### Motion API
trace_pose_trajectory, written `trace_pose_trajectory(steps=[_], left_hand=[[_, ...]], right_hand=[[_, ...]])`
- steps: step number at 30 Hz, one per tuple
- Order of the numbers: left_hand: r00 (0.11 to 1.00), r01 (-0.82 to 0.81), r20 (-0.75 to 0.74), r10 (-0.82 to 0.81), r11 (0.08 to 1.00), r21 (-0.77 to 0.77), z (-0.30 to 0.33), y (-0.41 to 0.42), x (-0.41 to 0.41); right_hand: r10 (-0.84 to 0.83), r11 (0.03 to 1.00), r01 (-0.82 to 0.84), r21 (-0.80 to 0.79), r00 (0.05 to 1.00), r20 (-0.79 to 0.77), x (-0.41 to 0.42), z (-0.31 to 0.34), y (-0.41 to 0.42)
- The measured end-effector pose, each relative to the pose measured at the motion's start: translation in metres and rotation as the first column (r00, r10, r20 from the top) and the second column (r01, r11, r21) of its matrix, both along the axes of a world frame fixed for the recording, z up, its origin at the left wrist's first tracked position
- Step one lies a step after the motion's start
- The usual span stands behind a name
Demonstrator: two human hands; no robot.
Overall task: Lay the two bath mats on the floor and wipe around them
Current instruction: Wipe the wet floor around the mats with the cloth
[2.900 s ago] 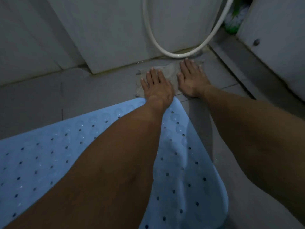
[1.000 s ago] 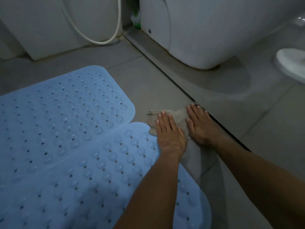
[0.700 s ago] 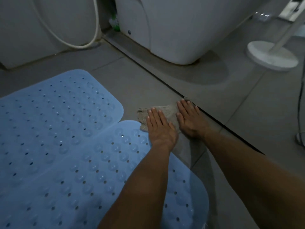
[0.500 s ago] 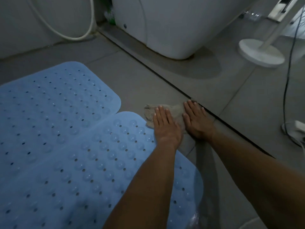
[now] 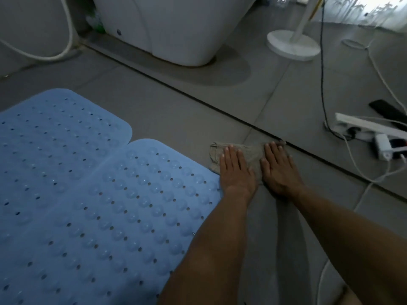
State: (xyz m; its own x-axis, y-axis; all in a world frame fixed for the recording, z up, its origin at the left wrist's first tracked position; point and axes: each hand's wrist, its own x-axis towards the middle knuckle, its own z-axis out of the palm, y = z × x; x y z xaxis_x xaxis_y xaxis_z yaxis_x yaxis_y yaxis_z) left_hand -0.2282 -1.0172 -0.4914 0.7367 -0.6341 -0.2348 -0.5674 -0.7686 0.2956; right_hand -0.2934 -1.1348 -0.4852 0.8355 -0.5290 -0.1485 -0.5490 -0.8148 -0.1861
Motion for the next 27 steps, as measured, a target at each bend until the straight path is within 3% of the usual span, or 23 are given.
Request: trace_pose_trajectory(steps=[8,14,27], left_hand=[[0.976,0.202,0.08,-0.203,0.979,0.02,-0.006,0.008,-0.022],[0.957,0.271,0.094,-0.274,0.962,0.043,-0.008,0.012,-0.022],[0.966,0.231,0.09,-0.243,0.965,0.125,0.004,0.019,-0.077]], right_hand=[[-0.212,0.977,0.212,0.017,0.977,-0.029,-0.052,-0.013,0.023],[-0.279,0.958,0.282,0.059,0.958,-0.06,-0.058,-0.031,0.014],[-0.135,0.99,0.135,0.03,0.991,-0.008,-0.086,-0.023,0.018]])
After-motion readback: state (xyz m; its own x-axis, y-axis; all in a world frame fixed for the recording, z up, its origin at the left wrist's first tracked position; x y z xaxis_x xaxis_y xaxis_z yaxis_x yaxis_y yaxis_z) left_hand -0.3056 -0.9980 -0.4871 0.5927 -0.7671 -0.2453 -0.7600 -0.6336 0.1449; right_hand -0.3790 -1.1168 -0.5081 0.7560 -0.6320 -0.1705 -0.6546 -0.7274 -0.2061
